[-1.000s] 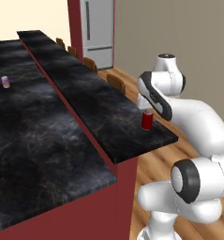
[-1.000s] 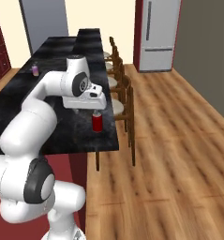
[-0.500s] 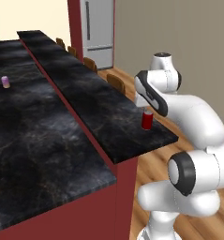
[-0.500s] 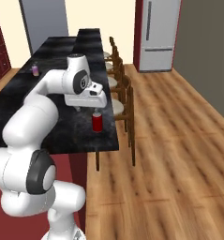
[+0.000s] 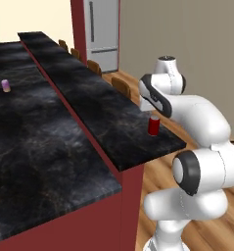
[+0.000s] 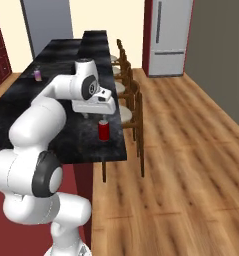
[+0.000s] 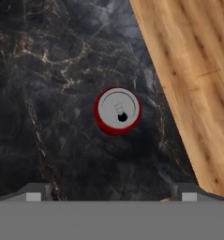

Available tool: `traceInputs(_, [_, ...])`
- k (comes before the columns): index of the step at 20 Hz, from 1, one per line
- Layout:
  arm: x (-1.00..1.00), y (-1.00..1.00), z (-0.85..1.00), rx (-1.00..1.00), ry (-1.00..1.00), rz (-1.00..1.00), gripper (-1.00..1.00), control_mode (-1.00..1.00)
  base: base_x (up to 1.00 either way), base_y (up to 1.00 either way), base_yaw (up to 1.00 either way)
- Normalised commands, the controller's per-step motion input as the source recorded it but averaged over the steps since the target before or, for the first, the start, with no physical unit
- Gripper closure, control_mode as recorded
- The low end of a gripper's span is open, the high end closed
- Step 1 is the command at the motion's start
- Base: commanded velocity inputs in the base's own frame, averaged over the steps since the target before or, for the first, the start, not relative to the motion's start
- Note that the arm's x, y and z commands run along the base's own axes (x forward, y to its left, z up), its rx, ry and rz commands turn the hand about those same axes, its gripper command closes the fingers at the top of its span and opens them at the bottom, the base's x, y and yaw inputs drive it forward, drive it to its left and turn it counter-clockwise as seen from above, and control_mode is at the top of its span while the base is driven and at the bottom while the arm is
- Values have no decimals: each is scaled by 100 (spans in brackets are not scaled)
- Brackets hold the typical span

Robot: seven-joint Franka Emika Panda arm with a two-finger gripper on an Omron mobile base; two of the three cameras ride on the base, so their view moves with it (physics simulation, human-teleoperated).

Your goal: Four empty soda cans are scattered around the kitchen. Gather all the cans and cluster them next to the stove for recycling.

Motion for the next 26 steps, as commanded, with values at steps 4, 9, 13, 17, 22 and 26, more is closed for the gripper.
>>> traceInputs(4, [21,-3,-22,0,0,0,-100,-100,0,0,0])
traceInputs(9, [20,-6,-17,2,0,0,-100,-100,0,0,0])
traceInputs(13, [21,-8,-9,3,0,0,-100,-100,0,0,0])
traceInputs(17, [20,-2,-11,2,0,0,-100,-100,0,0,0])
traceInputs(22, [11,0,-10,1,0,0,-100,-100,0,0,0])
traceInputs(26, [4,0,-12,0,0,0,-100,-100,0,0,0])
